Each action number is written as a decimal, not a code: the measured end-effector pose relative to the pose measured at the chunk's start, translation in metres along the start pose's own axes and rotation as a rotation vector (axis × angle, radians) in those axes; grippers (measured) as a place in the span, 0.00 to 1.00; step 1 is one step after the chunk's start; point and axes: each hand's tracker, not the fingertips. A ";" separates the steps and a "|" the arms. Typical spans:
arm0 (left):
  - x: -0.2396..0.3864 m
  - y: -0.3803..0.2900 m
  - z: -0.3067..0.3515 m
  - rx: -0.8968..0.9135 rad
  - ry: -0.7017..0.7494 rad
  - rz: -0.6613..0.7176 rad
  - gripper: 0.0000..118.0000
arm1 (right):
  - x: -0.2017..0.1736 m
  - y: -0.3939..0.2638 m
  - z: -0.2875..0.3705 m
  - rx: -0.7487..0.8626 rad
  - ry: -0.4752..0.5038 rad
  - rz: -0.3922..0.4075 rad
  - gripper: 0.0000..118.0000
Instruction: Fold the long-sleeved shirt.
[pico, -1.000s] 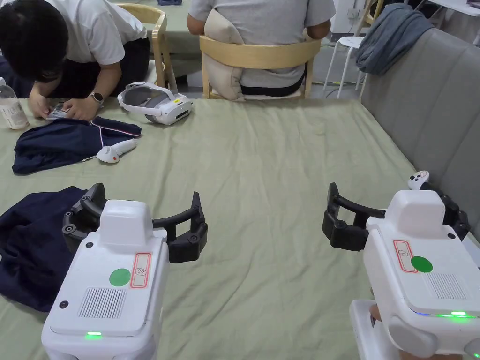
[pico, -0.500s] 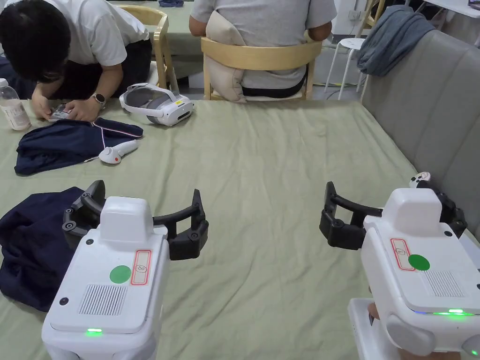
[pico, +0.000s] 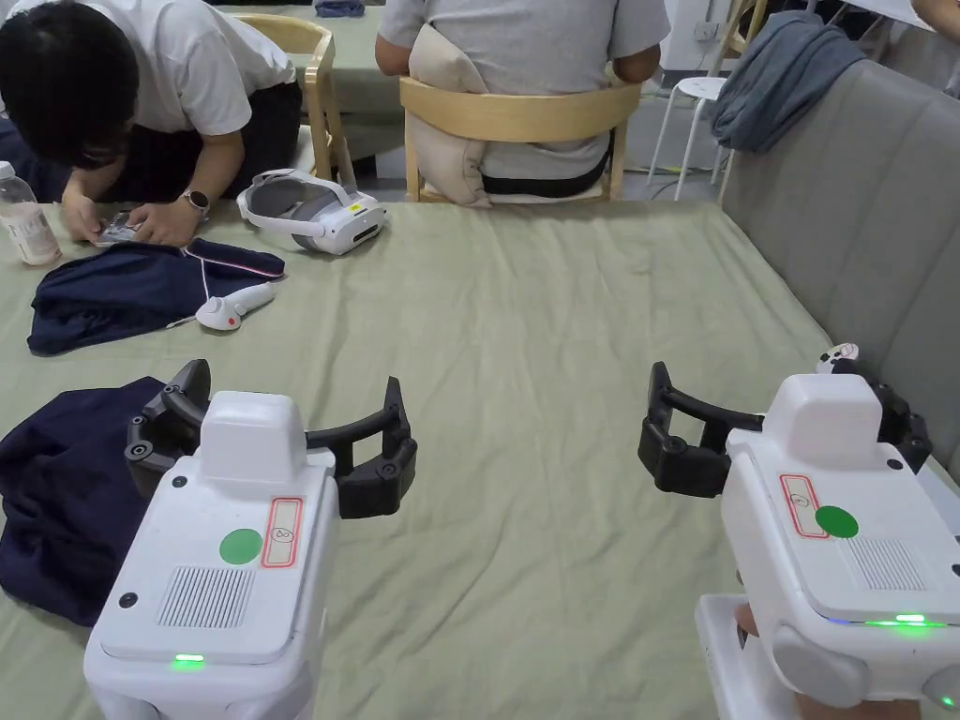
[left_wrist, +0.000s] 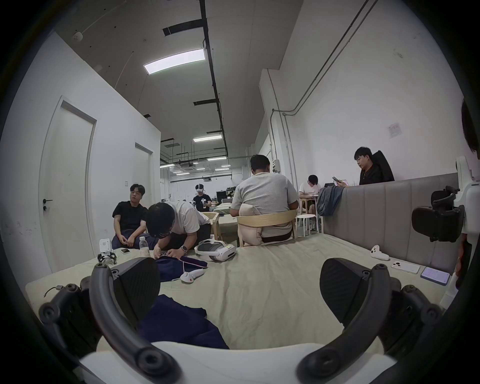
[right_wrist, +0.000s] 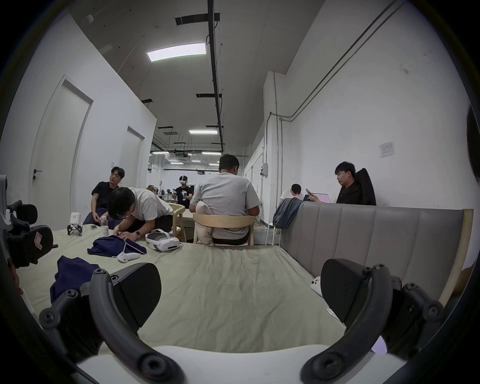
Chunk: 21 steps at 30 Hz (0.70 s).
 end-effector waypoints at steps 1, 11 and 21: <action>0.000 0.000 0.000 0.000 0.000 0.000 0.94 | 0.000 0.000 0.000 0.000 -0.001 0.001 1.00; 0.001 -0.001 0.000 0.001 0.000 0.001 0.94 | 0.001 -0.001 -0.001 0.001 0.000 -0.001 1.00; 0.001 -0.003 0.000 0.001 0.004 -0.005 0.94 | 0.001 -0.002 -0.001 -0.003 -0.014 -0.003 1.00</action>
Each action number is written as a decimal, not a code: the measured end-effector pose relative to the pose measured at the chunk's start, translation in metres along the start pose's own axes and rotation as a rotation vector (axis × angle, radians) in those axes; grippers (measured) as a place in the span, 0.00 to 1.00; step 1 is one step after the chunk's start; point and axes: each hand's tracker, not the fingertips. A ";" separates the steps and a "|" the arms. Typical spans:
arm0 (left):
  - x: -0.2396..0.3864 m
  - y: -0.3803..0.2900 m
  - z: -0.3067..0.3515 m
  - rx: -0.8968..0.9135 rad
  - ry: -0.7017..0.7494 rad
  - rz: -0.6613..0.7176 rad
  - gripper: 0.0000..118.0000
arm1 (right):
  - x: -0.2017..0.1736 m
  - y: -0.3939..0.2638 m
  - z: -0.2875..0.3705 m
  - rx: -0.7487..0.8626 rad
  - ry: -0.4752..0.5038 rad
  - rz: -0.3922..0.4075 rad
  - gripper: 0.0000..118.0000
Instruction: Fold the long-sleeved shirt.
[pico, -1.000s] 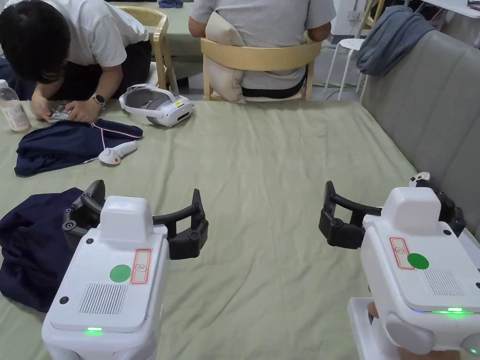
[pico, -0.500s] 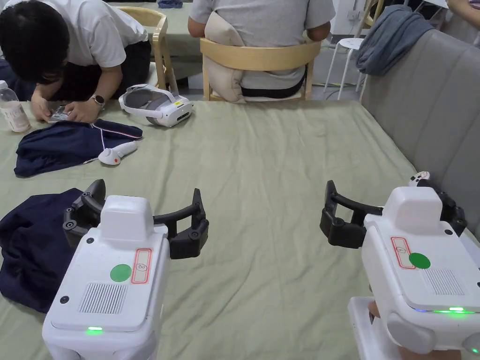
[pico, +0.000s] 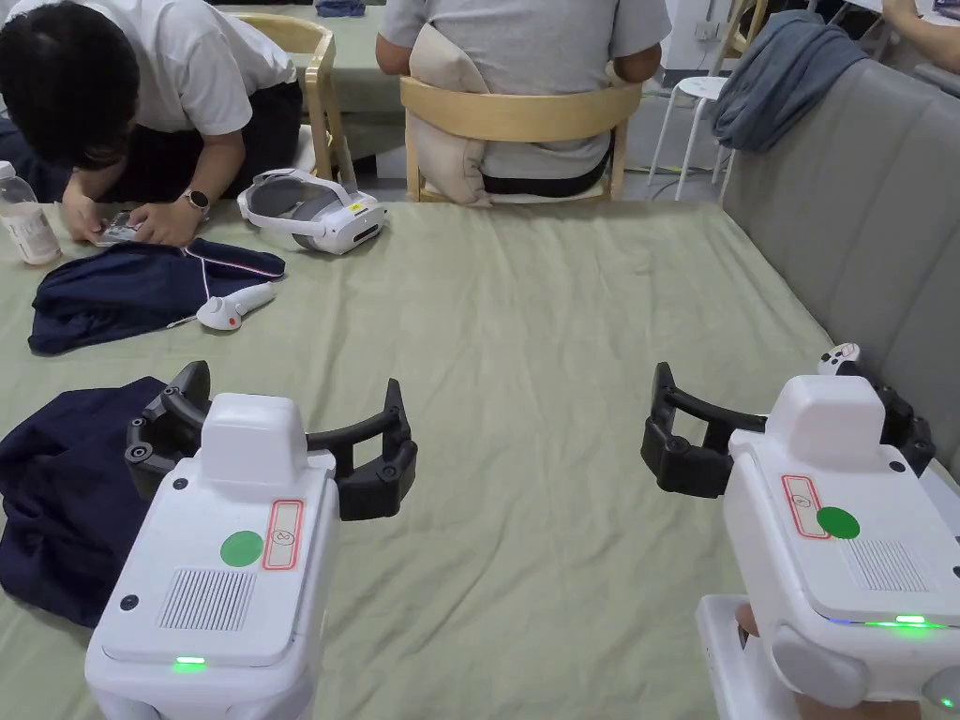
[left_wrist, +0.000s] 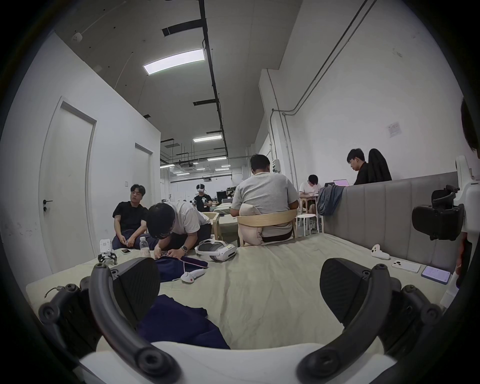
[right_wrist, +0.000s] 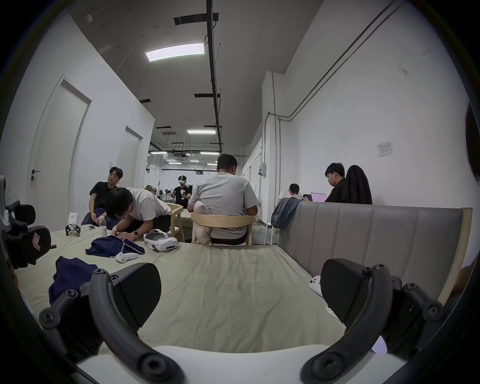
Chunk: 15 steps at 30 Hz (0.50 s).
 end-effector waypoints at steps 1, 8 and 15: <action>0.000 0.000 0.000 -0.003 -0.003 -0.003 0.94 | 0.000 0.000 0.000 -0.002 -0.001 -0.001 1.00; 0.002 -0.002 0.002 -0.008 -0.008 -0.042 0.10 | 0.002 0.000 0.000 -0.039 0.010 -0.014 0.02; -0.028 -0.001 0.006 0.004 0.046 0.001 0.03 | -0.024 0.001 -0.011 -0.042 0.033 -0.036 0.02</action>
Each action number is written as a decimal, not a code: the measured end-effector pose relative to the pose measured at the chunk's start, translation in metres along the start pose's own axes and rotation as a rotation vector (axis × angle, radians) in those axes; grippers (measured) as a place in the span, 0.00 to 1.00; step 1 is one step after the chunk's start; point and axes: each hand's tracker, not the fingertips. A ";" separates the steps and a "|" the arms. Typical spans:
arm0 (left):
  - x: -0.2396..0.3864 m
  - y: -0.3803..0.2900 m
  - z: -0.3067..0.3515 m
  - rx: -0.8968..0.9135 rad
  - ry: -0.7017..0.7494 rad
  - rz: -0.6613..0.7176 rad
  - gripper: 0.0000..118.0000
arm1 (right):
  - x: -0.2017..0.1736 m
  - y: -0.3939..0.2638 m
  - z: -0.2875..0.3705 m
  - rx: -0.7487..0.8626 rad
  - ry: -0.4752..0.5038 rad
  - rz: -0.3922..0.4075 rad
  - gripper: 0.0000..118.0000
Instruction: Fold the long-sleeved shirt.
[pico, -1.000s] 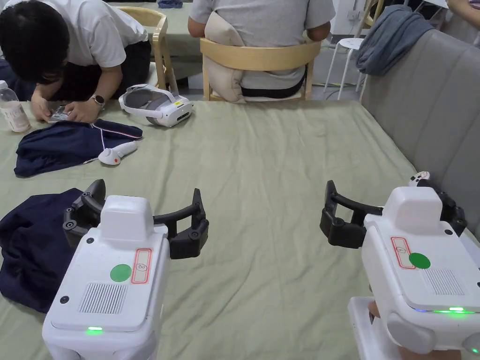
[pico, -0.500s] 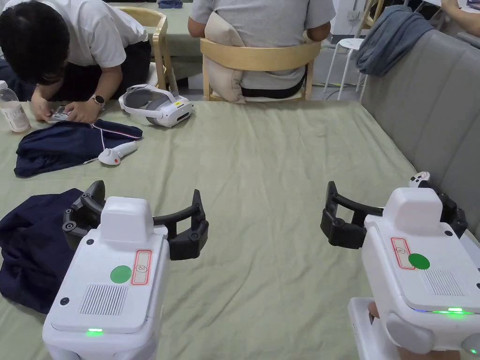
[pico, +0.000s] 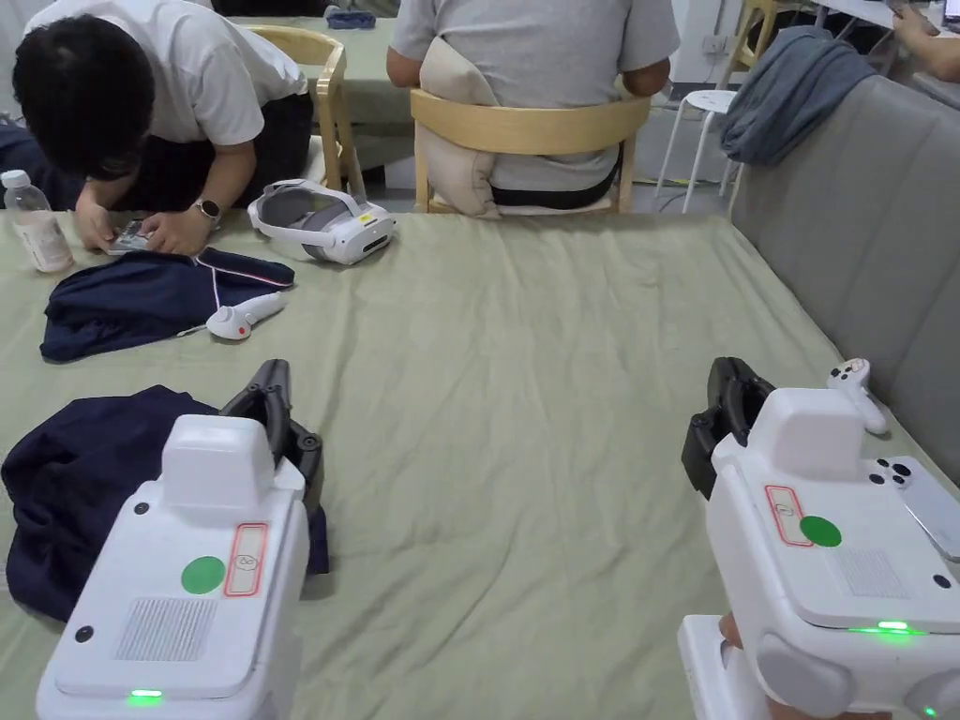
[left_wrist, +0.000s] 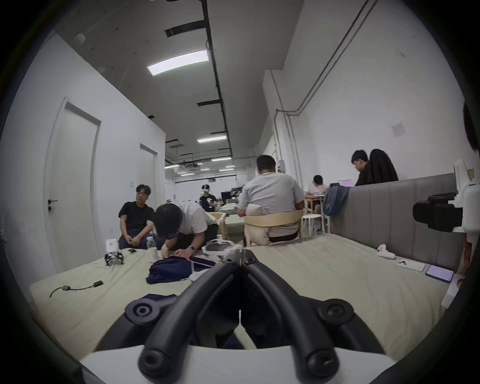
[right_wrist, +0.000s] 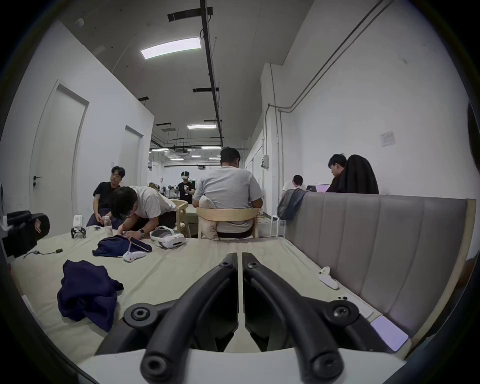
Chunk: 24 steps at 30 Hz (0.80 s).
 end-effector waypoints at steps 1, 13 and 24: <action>-0.012 0.001 0.002 -0.006 0.018 -0.004 0.03 | -0.009 0.001 -0.004 0.000 0.036 -0.004 0.02; -0.157 -0.007 0.066 -0.113 0.416 -0.015 0.03 | -0.194 0.009 -0.019 0.020 0.491 -0.036 0.02; -0.180 -0.076 -0.087 -0.607 0.162 0.244 0.93 | -0.212 0.002 -0.032 -0.037 0.531 -0.014 0.02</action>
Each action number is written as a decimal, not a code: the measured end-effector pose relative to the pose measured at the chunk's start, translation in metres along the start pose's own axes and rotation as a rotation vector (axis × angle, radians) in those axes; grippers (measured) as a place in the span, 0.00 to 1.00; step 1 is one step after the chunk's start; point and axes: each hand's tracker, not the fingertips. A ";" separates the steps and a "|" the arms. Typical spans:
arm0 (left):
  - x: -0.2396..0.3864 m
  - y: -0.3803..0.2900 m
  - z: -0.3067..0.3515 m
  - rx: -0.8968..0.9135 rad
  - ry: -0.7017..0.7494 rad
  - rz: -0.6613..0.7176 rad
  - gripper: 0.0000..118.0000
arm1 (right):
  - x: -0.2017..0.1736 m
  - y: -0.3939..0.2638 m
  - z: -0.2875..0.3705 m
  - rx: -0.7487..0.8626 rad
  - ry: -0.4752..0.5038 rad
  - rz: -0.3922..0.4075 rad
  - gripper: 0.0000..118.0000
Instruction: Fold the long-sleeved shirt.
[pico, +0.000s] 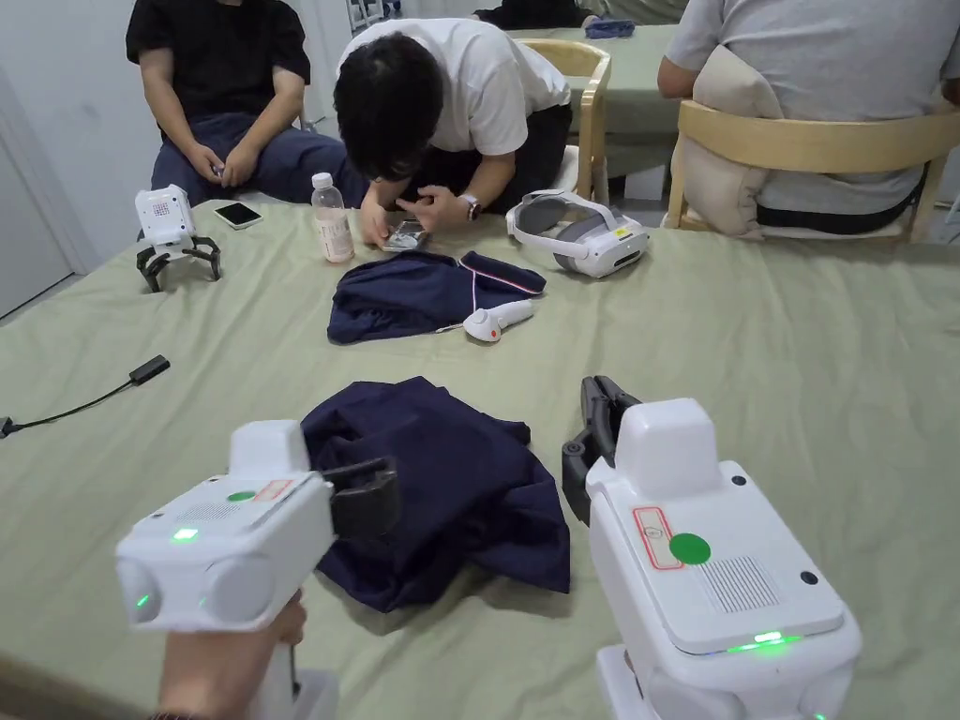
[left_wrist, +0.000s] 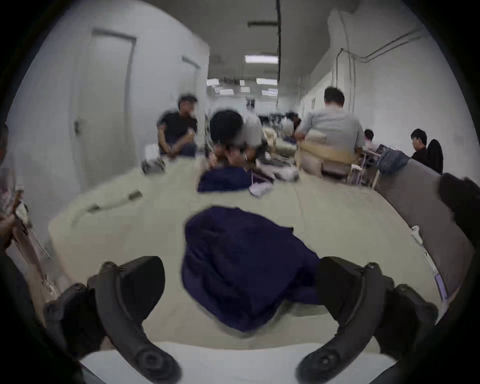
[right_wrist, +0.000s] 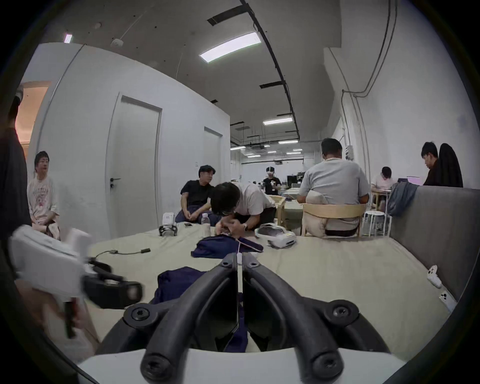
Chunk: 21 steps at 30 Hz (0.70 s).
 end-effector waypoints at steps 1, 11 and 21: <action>0.005 -0.001 -0.028 -0.061 0.010 -0.014 0.92 | 0.002 -0.004 0.000 -0.008 0.001 -0.001 0.02; 0.001 -0.024 -0.134 -0.389 -0.005 0.094 0.50 | 0.028 -0.023 -0.008 -0.093 -0.051 0.014 0.02; 0.078 0.058 -0.040 -0.144 -0.224 -0.006 0.18 | 0.071 -0.015 0.018 -0.067 -0.146 -0.026 0.02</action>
